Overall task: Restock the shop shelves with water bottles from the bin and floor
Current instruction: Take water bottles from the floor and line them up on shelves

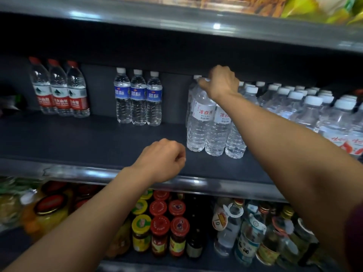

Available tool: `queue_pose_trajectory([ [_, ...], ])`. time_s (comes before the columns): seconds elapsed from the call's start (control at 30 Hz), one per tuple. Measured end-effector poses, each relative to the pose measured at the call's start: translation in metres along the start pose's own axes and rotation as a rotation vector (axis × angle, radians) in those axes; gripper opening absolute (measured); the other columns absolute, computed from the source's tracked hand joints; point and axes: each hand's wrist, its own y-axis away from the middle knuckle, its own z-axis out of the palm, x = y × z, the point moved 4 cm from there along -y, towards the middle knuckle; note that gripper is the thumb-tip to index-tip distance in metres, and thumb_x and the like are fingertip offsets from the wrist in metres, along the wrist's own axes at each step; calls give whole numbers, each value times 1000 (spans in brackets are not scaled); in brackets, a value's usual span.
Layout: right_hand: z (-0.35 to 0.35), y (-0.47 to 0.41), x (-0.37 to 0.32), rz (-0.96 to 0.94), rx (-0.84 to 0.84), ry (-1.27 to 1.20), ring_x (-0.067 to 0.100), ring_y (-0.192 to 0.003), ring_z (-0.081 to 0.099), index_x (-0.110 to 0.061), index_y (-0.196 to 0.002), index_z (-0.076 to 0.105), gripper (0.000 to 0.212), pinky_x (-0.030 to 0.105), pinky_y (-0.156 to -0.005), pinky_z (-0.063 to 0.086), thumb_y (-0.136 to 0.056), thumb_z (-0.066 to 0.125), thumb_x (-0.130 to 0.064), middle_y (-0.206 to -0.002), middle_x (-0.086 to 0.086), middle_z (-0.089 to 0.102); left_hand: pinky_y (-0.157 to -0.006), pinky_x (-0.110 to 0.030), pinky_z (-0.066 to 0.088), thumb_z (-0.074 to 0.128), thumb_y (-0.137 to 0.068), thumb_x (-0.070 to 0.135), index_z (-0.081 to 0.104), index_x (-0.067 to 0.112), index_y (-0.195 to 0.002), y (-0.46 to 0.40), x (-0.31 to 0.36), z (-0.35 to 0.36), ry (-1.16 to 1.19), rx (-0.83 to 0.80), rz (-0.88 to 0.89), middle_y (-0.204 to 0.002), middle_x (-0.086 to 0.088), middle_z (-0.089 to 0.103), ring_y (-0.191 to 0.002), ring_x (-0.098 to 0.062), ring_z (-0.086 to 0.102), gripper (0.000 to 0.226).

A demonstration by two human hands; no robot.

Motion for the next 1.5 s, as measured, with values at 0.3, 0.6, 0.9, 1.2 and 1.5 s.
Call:
queue_pose_trajectory([
  [0.3, 15, -9, -4, 10, -91, 56, 33, -100, 62, -12, -92, 59, 53, 33, -68, 38, -75, 69, -61, -105, 11, 65, -71, -35, 48, 51, -92, 30, 64, 23, -90, -2, -11, 12, 22, -4, 9, -85, 4, 61, -86, -25, 59, 15],
  [0.6, 4, 13, 2, 32, -97, 5, 36, -116, 54, -6, -125, 47, 68, 37, -82, 43, -82, 65, -55, -125, 16, 55, -77, -38, 50, 51, -91, 30, 65, 25, -92, 5, -10, 19, 59, -17, 36, -93, 0, 65, -92, -28, 60, 15],
  [0.9, -19, 113, 7, 5, -104, 1, 38, -102, 58, -4, -127, 42, 48, 36, -70, 39, -96, 50, -40, -109, 17, 61, -76, -37, 51, 50, -91, 29, 63, 25, -89, 35, 10, 42, 95, -91, 117, -92, 0, 67, -93, -28, 61, 13],
  [1.2, -2, 288, 35, -8, -252, -79, 38, -81, 61, -15, -105, 51, 26, 36, -60, 38, -95, 48, -39, -79, 12, 65, -75, -39, 52, 52, -89, 30, 63, 25, -89, 96, 30, 121, 180, -289, 180, -94, 0, 68, -90, -25, 63, 13],
  [1.5, 88, 465, 111, 210, -672, -4, 40, -86, 60, -9, -103, 52, 20, 37, -59, 37, -94, 48, -26, -92, 18, 64, -66, -35, 44, 50, -91, 21, 55, 20, -76, 193, 44, 261, 186, -660, 150, -90, -9, 65, -86, -28, 61, 16],
])
